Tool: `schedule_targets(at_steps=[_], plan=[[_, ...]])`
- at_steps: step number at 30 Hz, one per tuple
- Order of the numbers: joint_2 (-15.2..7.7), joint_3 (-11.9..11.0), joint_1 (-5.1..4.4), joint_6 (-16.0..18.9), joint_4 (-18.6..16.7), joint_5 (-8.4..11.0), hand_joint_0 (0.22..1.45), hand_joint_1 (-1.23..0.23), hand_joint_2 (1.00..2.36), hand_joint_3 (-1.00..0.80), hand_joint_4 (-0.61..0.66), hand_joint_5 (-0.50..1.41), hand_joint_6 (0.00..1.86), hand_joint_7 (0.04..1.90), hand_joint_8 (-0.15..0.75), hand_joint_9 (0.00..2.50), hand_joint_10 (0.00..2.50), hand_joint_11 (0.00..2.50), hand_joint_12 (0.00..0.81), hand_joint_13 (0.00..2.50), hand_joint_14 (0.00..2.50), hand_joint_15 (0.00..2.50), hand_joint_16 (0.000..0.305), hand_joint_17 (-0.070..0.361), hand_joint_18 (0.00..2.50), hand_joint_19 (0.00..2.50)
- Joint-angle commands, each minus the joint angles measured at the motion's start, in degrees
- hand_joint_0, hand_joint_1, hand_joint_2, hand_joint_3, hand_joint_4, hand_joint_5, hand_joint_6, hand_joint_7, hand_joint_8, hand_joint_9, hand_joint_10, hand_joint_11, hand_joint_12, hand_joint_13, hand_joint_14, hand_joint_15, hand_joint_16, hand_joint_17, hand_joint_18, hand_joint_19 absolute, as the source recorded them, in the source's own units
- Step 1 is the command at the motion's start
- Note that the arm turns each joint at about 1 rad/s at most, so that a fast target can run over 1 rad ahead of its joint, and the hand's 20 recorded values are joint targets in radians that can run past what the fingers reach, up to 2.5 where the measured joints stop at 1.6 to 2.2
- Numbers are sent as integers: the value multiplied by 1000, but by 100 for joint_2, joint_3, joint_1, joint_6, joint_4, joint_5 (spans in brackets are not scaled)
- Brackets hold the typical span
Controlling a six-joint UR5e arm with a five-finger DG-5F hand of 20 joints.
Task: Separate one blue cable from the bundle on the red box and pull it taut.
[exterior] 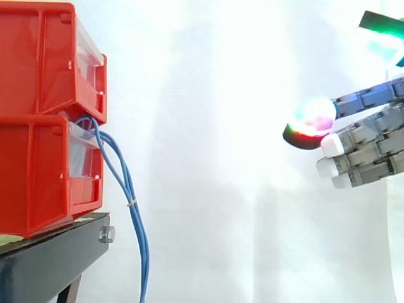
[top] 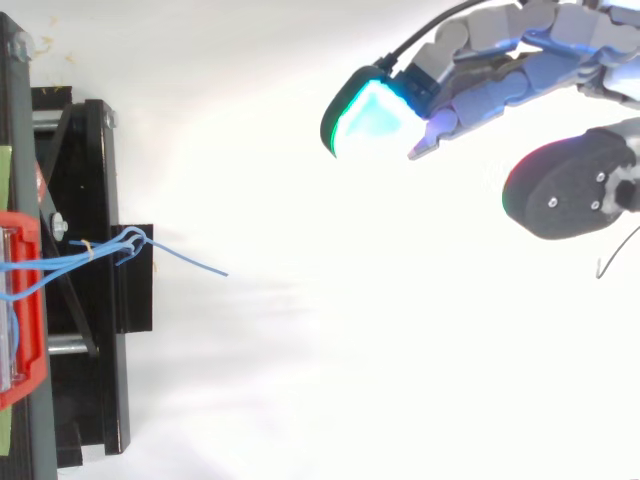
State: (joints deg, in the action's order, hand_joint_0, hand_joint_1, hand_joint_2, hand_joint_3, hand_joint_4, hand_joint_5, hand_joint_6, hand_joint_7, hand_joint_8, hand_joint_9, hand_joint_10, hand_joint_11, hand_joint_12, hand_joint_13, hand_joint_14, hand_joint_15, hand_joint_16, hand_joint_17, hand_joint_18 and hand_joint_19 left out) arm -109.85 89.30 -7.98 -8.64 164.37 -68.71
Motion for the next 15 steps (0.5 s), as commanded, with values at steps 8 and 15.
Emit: schedule_targets(at_steps=[8, 15], plan=[[-265, -9, -2, 126, -177, 7, 573, -524, 1000, -500, 159, -195, 502, 723, 220, 700, 5, 127, 229, 506, 7, 165, 22, 50, 246, 29], [-432, 0, -2, -112, -450, 165, 573, -524, 1000, -500, 159, -195, 502, 722, 220, 706, 5, 122, 230, 519, 9, 165, 22, 50, 247, 35]])
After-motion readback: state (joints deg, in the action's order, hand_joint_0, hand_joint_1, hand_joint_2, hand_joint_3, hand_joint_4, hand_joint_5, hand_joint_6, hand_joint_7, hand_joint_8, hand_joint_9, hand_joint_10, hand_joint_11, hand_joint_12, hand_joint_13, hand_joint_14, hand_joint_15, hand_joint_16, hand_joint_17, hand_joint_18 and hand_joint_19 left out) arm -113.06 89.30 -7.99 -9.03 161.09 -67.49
